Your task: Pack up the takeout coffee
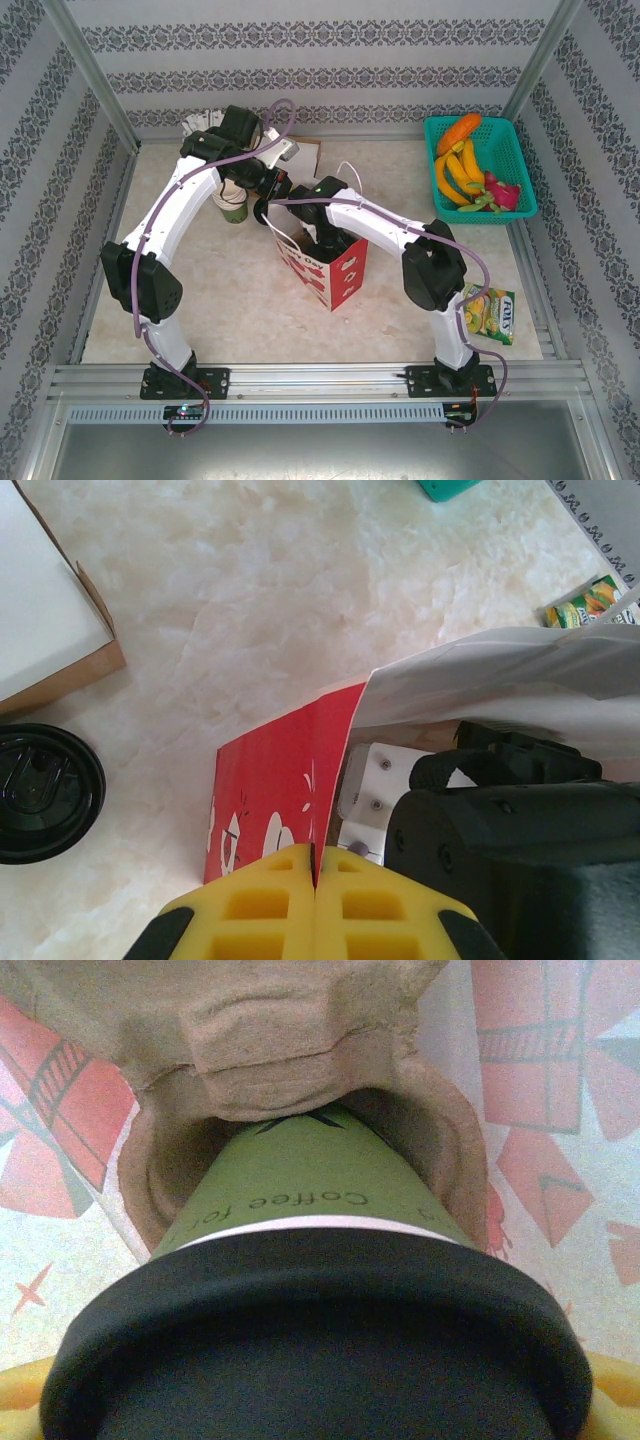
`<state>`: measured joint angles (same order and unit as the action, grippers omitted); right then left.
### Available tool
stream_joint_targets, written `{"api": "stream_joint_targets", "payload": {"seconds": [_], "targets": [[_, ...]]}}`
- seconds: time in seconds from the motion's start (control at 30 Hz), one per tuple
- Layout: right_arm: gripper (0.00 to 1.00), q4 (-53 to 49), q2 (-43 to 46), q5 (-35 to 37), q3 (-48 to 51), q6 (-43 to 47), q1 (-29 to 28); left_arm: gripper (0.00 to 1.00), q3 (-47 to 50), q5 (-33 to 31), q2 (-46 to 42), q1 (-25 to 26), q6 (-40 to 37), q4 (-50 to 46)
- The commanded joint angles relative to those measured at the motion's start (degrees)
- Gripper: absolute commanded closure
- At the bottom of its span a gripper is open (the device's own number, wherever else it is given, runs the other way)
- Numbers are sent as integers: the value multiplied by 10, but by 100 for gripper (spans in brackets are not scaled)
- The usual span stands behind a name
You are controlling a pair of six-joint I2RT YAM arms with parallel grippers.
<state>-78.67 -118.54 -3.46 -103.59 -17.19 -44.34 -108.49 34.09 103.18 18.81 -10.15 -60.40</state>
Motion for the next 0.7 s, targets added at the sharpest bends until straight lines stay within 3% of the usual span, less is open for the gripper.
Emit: {"api": "stream_joint_targets", "payload": {"seconds": [0.0,0.67], "targets": [[32,61,13,16,12,3,8,100,-15,-12,7,7,4,-21],[24,38,47,34,4,12,7,100,-24,-35,12,5,1,-31]]}}
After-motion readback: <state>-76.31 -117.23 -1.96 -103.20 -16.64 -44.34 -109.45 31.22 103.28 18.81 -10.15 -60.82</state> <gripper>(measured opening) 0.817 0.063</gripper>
